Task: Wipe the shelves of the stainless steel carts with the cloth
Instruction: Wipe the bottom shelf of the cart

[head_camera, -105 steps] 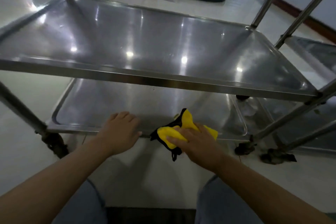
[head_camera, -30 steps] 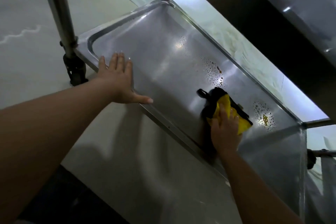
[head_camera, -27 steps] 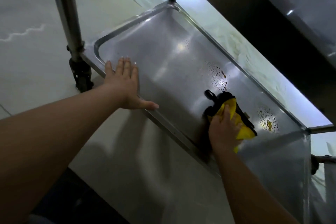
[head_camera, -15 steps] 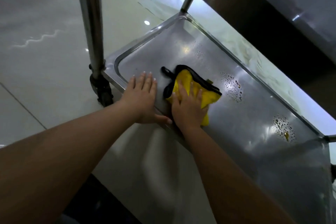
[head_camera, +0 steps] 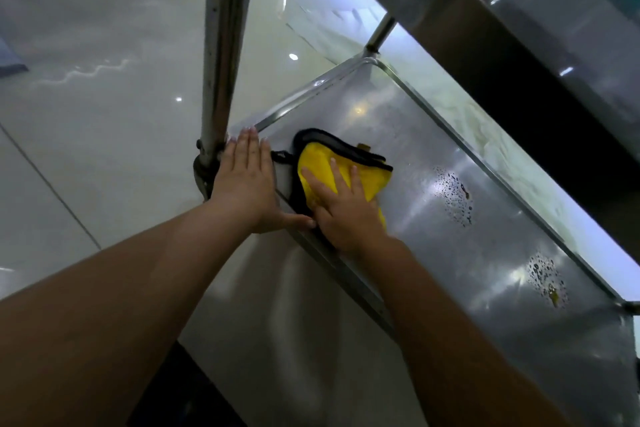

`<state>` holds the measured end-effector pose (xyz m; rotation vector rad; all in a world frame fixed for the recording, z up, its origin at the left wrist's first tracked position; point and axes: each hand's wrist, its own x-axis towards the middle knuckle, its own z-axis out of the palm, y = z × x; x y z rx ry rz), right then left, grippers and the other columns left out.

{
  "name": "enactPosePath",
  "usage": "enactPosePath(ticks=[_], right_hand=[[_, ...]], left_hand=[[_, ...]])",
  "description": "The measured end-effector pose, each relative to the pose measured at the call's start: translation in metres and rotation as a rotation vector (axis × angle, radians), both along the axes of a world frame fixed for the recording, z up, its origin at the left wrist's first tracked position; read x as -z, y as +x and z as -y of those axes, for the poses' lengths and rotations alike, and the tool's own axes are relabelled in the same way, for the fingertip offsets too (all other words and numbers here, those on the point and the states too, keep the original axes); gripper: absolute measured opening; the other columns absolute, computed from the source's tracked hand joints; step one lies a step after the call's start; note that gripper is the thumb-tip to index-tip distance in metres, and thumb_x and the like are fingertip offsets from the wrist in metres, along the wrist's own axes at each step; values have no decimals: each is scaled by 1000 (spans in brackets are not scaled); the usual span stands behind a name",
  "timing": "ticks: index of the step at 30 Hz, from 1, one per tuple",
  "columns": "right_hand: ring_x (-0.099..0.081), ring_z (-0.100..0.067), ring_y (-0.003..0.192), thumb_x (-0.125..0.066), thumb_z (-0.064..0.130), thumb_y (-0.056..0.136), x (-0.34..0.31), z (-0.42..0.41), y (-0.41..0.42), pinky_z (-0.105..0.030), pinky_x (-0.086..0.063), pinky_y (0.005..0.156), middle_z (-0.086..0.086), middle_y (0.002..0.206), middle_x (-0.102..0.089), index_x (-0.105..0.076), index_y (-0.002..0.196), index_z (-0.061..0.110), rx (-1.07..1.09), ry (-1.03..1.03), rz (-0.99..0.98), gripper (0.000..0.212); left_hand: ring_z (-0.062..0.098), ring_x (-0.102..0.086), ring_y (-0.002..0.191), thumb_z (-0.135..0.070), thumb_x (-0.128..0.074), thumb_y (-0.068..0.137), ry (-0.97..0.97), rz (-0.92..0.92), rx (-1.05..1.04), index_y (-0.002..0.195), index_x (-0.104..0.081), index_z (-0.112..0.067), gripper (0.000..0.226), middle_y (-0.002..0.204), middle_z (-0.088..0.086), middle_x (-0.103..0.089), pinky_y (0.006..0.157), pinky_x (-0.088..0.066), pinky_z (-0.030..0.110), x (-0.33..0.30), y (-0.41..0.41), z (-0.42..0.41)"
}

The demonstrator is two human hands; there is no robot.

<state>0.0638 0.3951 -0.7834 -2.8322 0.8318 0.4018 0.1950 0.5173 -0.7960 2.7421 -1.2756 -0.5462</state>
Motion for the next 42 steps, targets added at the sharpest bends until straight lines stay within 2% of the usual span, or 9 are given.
enactPosePath(ticks=[4,7,13,18,25,29,35,39,42], right_hand=[[14,-35,147,-28,44,100,4,-9,80,-75,-4,105,4,162,9,-6,145,57,-9,44,-8,52],[11,-33,148,-27,44,101,3,-5,81,-73,-8,107,5,163,6,-8,145,58,-29,34,10,50],[-3,-25,149,-33,41,102,1,16,-28,-59,-27,109,5,163,-4,-19,148,47,47,-60,105,49],[-3,-27,149,-41,29,102,-5,29,-127,-57,-26,112,-3,163,-6,-23,151,29,294,-82,88,53],[-6,-28,149,-44,31,100,-6,7,-168,-58,-31,108,-2,163,-7,-23,151,34,483,-157,36,55],[-2,-30,148,-48,36,94,-5,16,-156,-65,-25,108,2,163,2,-7,151,43,563,-83,57,71],[7,-29,148,-28,52,96,-2,38,-57,-63,-2,113,6,163,3,-5,148,51,373,16,73,56],[13,-33,147,-24,62,94,3,46,9,-72,-1,108,13,161,9,1,142,62,368,69,60,53],[14,-29,147,-26,64,94,4,63,-3,-69,-4,110,13,162,9,0,143,61,315,74,86,55]], left_hand=[[33,22,145,-101,-27,46,-80,12,-104,145,21,4,152,155,24,24,119,9,44,1,-10,-7],[33,21,145,-100,-34,48,-96,8,-128,146,19,3,152,155,24,22,120,7,44,-3,-13,-11],[35,15,146,-101,-34,47,-34,14,-97,147,15,4,153,156,25,18,121,3,44,-10,-14,-13],[33,16,146,-97,-27,60,-29,110,131,149,11,2,139,158,22,13,120,5,44,-11,-13,-1],[28,14,147,-91,-20,69,-144,3,249,152,10,-6,122,160,16,13,120,6,45,-6,-47,30],[29,19,146,-87,-13,76,-120,85,251,151,13,-9,112,158,17,17,118,4,51,11,-64,35],[27,23,145,-88,-13,73,-94,82,260,151,14,-10,114,158,15,20,118,8,51,14,-62,39],[23,24,145,-91,-15,70,-102,81,245,150,16,-11,118,158,12,20,118,11,49,18,-60,38],[23,23,145,-93,-12,67,-92,72,249,150,16,-14,118,159,11,20,118,12,48,18,-55,41]])
